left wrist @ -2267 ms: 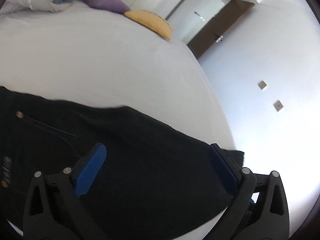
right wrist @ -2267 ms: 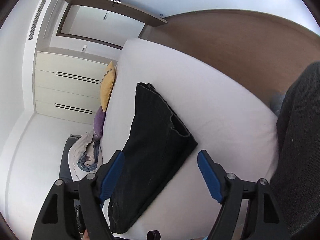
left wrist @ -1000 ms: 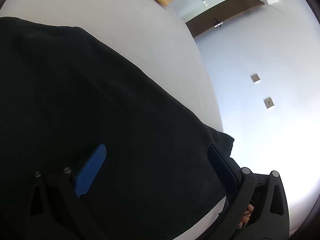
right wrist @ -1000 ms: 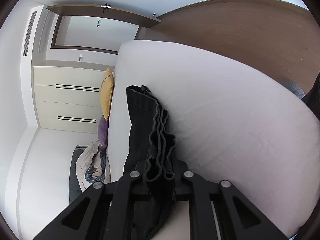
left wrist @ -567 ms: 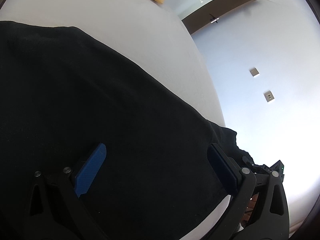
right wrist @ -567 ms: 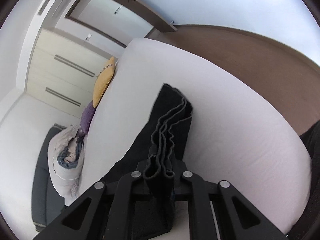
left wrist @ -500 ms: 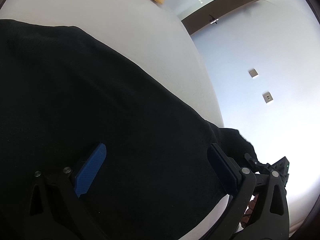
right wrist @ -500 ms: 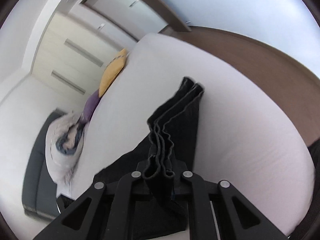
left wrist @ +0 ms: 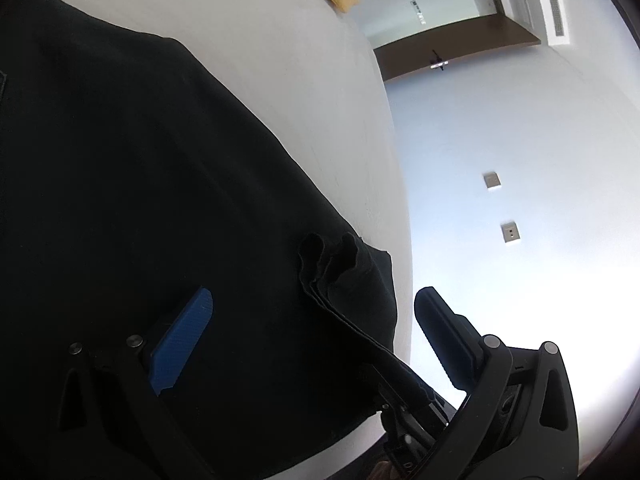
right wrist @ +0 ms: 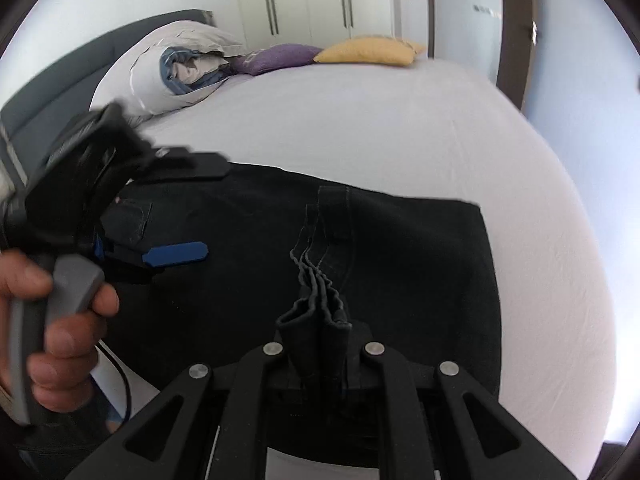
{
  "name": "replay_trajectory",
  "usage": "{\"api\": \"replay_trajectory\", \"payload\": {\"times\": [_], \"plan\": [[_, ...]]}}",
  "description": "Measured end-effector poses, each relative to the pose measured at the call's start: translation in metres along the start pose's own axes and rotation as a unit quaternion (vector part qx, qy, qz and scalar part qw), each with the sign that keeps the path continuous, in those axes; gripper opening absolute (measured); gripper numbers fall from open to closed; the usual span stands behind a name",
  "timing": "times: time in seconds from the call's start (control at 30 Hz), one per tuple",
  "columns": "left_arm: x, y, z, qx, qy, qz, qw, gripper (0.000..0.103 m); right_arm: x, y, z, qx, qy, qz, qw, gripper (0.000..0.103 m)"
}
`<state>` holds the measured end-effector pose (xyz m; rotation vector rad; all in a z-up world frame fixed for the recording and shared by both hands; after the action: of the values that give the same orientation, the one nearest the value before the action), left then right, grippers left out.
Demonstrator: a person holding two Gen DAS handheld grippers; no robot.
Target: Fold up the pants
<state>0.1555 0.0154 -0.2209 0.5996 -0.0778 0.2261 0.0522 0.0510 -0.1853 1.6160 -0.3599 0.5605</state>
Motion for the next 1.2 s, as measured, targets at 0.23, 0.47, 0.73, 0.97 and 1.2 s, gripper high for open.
{"api": "replay_trajectory", "payload": {"times": [0.23,0.47,0.73,0.97,1.2], "plan": [[-0.007,-0.009,0.032,-0.014,-0.003,-0.049,0.9987,0.103,-0.007,0.018,-0.026,-0.123,0.14,0.08,0.979,0.012],[-0.019,-0.033,0.039,-0.025,0.001,-0.1,0.9947,0.103,-0.012,0.02,-0.039,-0.18,0.214,0.109,0.954,0.012],[-0.013,-0.041,0.037,-0.015,-0.011,-0.129,0.9914,0.04,-0.008,0.022,-0.043,-0.183,0.229,0.111,0.949,0.012],[-0.002,-0.016,0.028,0.018,-0.043,-0.121,0.9916,0.009,-0.021,0.027,-0.057,-0.175,0.252,0.113,0.945,0.012],[0.006,0.03,0.011,0.069,-0.097,-0.111,0.9866,0.006,-0.012,0.02,-0.095,-0.149,0.297,0.115,0.936,0.012]]}}
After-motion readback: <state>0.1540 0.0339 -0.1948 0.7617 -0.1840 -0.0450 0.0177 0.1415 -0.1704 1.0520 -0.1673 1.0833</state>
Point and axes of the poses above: each gripper's, at about its wrist camera, not at the fingertips, and y roughly against the way its jaws point, z to its right, x to its top, the point moved 9 cm from there along -y, roughly the way its jaws point, and after that the axes turned 8 degrees about -z, right-handed, at the moved point
